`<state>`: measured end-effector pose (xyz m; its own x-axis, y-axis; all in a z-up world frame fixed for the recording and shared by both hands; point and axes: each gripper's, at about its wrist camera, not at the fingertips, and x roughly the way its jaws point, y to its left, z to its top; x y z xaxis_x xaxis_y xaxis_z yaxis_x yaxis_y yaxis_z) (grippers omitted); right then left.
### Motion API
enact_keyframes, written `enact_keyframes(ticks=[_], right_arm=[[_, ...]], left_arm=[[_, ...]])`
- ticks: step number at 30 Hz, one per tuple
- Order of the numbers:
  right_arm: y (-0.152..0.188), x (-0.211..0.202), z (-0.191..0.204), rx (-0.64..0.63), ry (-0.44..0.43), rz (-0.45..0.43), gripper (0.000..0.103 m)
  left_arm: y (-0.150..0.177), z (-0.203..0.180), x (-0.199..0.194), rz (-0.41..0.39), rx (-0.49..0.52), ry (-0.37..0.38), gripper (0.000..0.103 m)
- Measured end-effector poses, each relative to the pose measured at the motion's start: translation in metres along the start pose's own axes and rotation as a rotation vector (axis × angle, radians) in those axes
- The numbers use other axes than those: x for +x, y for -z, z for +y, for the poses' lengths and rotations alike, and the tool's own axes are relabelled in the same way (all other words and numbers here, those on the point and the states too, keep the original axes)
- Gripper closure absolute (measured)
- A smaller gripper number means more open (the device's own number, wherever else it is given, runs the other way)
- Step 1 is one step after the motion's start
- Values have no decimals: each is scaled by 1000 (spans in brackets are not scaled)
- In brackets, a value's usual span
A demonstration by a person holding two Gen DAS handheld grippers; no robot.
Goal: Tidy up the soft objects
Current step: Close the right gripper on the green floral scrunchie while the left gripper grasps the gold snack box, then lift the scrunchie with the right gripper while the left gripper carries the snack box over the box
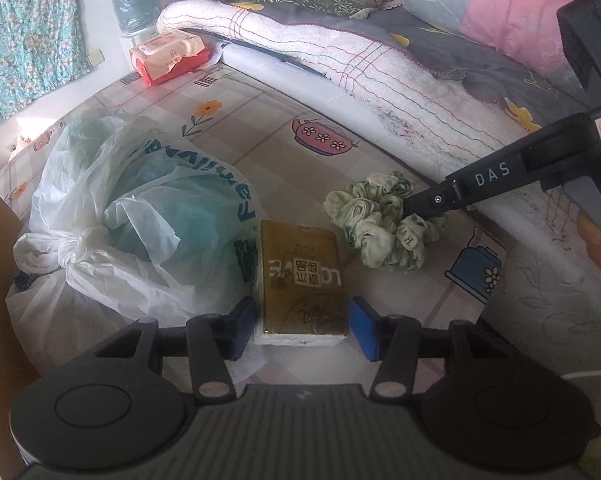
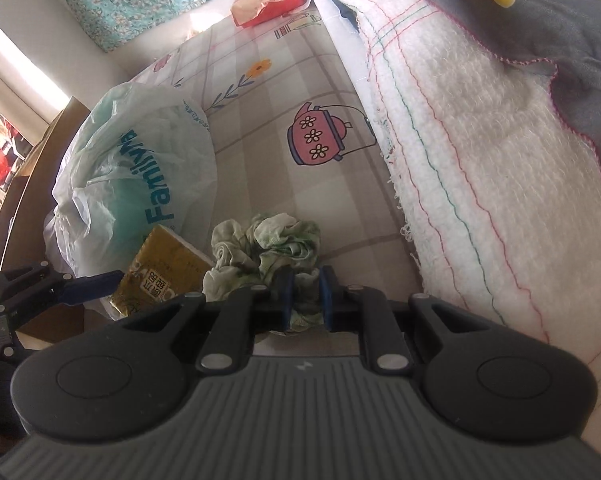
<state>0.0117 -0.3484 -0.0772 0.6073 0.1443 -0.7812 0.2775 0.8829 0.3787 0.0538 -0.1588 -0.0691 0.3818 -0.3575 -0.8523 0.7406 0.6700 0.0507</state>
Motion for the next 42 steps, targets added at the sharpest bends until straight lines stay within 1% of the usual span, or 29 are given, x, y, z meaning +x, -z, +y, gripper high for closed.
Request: enact_keyframes(ticks=[1, 2, 4, 5, 6, 7, 8, 9, 13, 16, 17, 20, 22, 23, 26, 33, 36, 39, 42], right_arm=[[2, -1, 0, 4, -2, 0, 90], [3, -2, -1, 5, -3, 1, 89], [4, -4, 0, 12, -6, 1, 87], [4, -6, -1, 18, -9, 0, 86], [3, -7, -1, 25, -14, -6, 85], [2, -8, -1, 30, -16, -10, 84], [1, -8, -1, 31, -19, -12, 79], [0, -8, -1, 32, -19, -13, 77], [-1, -1, 1, 19, -15, -3, 73], [1, 2, 6, -9, -6, -8, 71], [1, 3, 8, -19, -1, -9, 71], [4, 4, 13, -59, 19, -14, 71], [6, 4, 16, -78, 31, -23, 75], [6, 3, 16, -78, 32, -26, 82], [6, -2, 11, -27, -7, -44, 89], [2, -39, 12, 50, -75, -157, 91], [-1, -55, 19, 47, -83, -196, 91], [-3, -67, 27, 51, -115, -218, 91], [-4, -79, 43, 21, -142, -244, 91]], left_arm=[[4, -2, 0, 15, -7, 30, 51], [5, -2, -1, 15, -9, 34, 51], [6, -6, -3, -3, -5, 13, 46], [5, -7, -5, -16, -5, 0, 39], [5, -7, -5, -25, -8, -7, 34], [3, -7, -5, -31, -14, -10, 33], [1, -7, -4, -32, -18, -9, 32], [0, -7, -3, -30, -18, -8, 32], [-3, -13, 8, -12, -4, -23, 32], [-1, -17, 16, 16, -3, -28, 40], [0, -16, 18, 28, -6, -30, 44], [2, -14, 20, 26, -25, -29, 46], [2, -12, 17, 19, -34, -25, 46], [3, -11, 16, 16, -38, -24, 47], [5, -8, 7, 0, -50, -11, 47], [10, 7, -24, -61, -105, 42, 47], [13, 14, -43, -107, -127, 55, 47], [17, 21, -61, -150, -145, 59, 47], [22, 30, -82, -190, -178, 55, 47]])
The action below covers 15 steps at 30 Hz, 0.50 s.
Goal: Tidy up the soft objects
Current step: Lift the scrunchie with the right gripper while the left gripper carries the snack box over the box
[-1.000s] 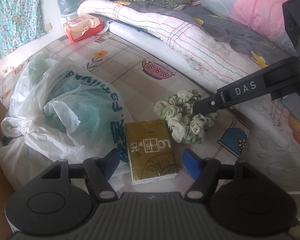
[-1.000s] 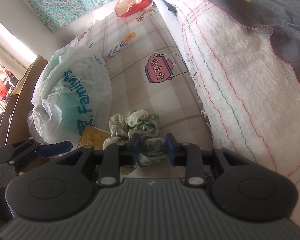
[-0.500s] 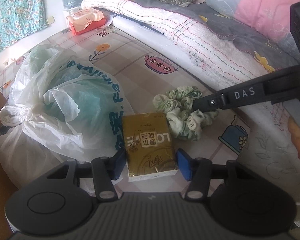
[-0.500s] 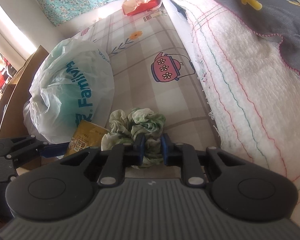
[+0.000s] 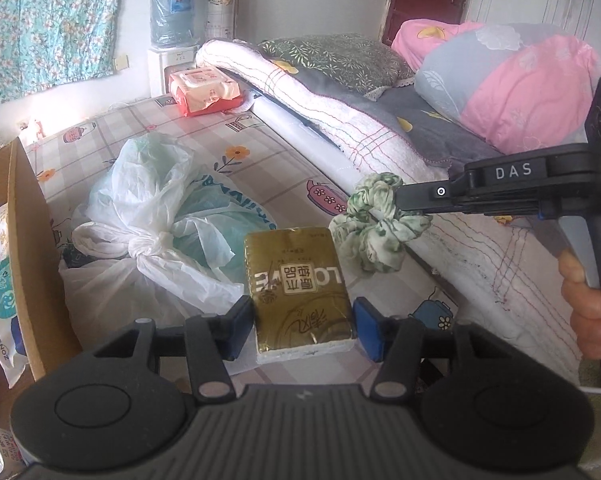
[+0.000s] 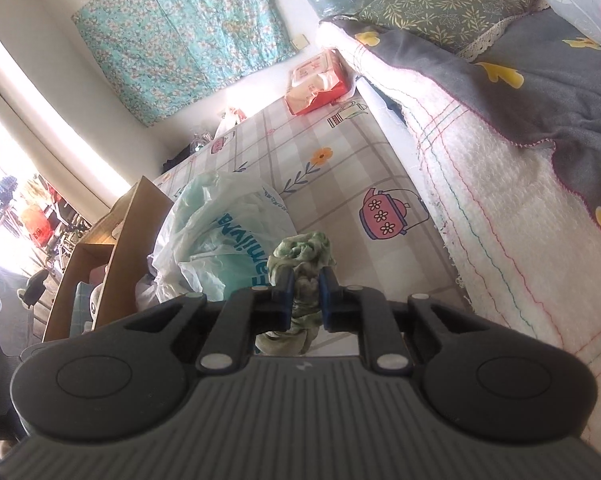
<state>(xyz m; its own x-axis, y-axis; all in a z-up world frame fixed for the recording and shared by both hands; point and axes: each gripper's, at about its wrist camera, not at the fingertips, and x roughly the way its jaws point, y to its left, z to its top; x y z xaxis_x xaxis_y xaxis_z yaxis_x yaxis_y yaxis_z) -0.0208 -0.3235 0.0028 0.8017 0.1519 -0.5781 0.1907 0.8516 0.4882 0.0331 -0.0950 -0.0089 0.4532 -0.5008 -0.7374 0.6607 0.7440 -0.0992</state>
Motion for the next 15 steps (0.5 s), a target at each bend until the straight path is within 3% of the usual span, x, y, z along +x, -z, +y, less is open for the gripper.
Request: enact_keyframes(ticks=[7, 12, 15], right_arm=[[-21, 1, 66, -120, -138, -25, 91], [-33, 22, 134, -239, -282, 9, 91], [-34, 46, 185, -328, -369, 80, 91]], left_arm=[[2, 39, -67, -134, -107, -82, 47], [14, 82, -120, -225, -220, -229, 47], [28, 110, -151, -264, -297, -343, 47]])
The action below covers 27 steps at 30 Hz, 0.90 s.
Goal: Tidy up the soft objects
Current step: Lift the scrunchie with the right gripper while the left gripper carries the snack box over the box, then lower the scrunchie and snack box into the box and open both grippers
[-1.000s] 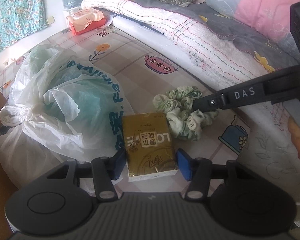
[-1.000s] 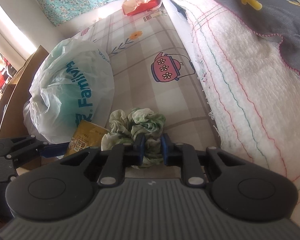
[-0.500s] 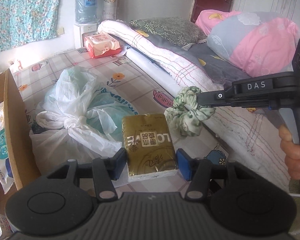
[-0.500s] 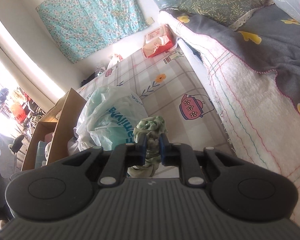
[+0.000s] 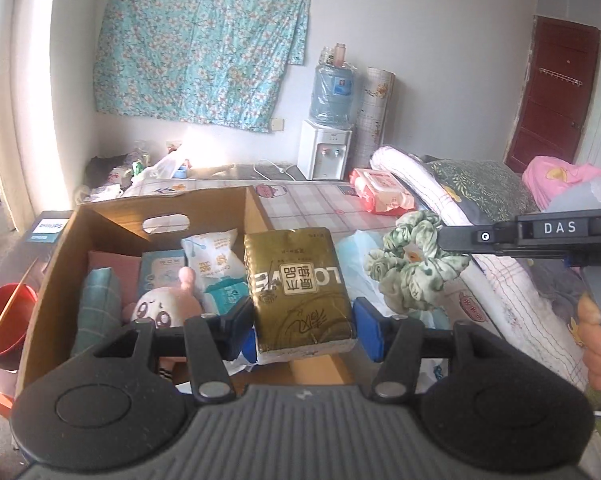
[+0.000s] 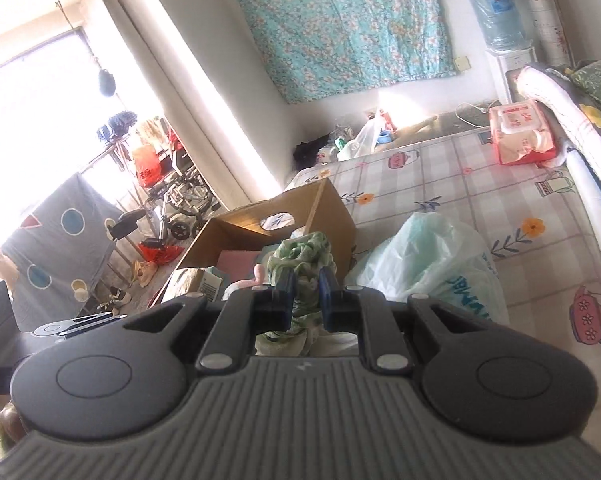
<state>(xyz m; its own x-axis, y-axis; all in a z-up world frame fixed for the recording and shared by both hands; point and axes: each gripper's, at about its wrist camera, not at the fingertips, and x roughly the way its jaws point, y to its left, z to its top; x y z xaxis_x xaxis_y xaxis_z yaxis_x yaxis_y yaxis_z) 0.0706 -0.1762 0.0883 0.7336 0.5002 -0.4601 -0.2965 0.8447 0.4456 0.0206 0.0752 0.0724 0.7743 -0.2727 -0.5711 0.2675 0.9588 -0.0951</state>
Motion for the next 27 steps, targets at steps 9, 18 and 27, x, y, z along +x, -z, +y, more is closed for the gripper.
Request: enact_keyframes(ticks=[9, 18, 27], right_arm=[[-7, 139, 101, -285, -101, 303, 91], [7, 211, 145, -564, -30, 438, 90], [28, 235, 136, -561, 41, 604, 76]], left_arm=[[7, 83, -35, -48, -147, -177, 47], [15, 113, -30, -20, -197, -187, 47], [19, 113, -18, 15, -196, -150, 47]])
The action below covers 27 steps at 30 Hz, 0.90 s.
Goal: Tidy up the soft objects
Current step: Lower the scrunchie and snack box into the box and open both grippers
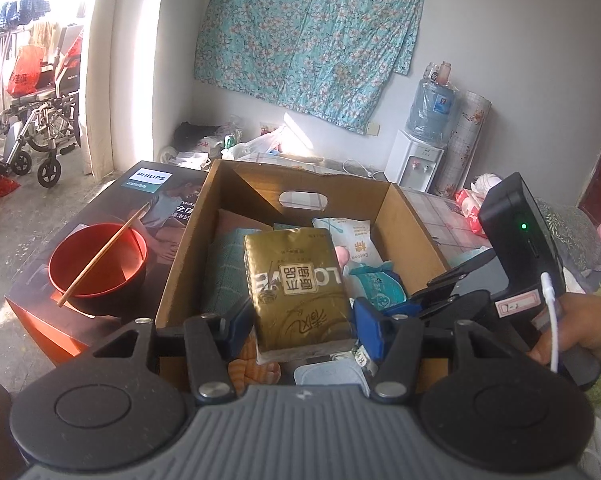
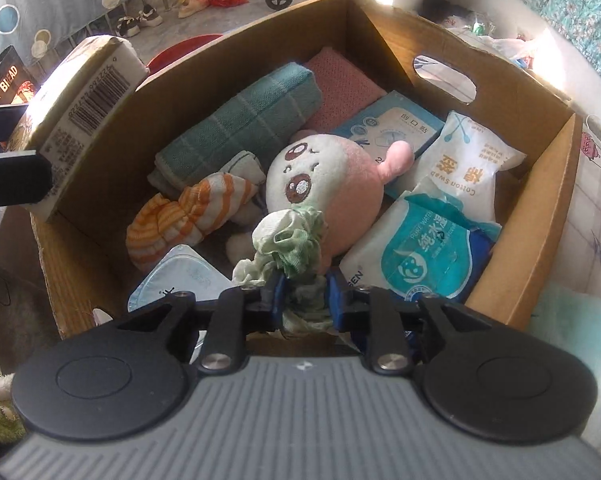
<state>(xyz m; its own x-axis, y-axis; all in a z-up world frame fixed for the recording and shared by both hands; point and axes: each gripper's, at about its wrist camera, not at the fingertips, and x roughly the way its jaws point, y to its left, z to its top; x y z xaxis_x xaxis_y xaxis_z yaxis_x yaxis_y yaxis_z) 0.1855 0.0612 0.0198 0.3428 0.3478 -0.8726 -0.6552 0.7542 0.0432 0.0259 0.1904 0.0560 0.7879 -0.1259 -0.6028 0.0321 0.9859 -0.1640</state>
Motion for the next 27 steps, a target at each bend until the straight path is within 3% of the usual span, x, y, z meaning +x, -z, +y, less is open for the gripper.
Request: enact_keyframes(ticks=[6, 13, 21, 27], right_arm=[[4, -13, -41, 156, -40, -88, 58], [23, -40, -66, 292, -130, -187, 55], [80, -91, -99, 471, -179, -358, 49], [124, -112, -123, 562, -169, -420, 46]], left_arm=[[5, -14, 9, 40, 33, 33, 47], [15, -35, 29, 127, 73, 105, 47], [21, -67, 69, 277, 126, 176, 47], [21, -92, 90, 306, 186, 189, 47]])
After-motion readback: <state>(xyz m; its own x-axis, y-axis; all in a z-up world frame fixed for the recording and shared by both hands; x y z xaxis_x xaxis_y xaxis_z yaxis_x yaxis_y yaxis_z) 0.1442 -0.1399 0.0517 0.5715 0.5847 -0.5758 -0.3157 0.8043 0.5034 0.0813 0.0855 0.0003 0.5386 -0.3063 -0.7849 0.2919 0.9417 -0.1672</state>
